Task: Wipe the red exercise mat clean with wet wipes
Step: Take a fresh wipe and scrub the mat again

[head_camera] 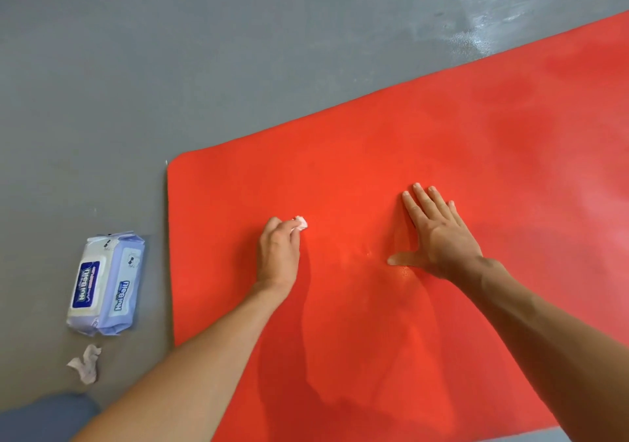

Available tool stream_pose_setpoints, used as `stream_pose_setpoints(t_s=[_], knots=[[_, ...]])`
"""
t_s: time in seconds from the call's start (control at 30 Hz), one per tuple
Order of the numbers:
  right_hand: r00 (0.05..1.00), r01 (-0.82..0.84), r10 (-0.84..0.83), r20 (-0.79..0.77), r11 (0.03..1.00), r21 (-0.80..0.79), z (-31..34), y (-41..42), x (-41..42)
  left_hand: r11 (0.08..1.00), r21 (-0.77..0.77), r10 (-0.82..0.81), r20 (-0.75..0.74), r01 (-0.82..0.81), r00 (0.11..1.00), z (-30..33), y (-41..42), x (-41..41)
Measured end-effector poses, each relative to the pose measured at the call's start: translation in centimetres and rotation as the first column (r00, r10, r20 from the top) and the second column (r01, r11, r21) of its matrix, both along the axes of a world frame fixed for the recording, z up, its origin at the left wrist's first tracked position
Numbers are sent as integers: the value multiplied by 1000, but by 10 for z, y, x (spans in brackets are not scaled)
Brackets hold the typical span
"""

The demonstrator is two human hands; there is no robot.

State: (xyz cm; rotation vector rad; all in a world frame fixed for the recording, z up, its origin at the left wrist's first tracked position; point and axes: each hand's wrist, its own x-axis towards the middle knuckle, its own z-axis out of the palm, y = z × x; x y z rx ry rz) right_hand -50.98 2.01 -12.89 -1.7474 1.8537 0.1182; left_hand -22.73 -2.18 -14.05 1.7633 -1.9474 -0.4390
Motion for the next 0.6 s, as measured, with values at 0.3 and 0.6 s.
stream_pose_setpoints(t_s=[0.3, 0.6], knots=[[999, -29, 21, -45, 984, -175, -29, 41, 0, 942, -14, -335, -74, 335, 939, -23, 23, -94], [996, -73, 53, -68, 943, -324, -40, 52, -4, 996, -80, -52, -163, 39, 985, -24, 25, -108]])
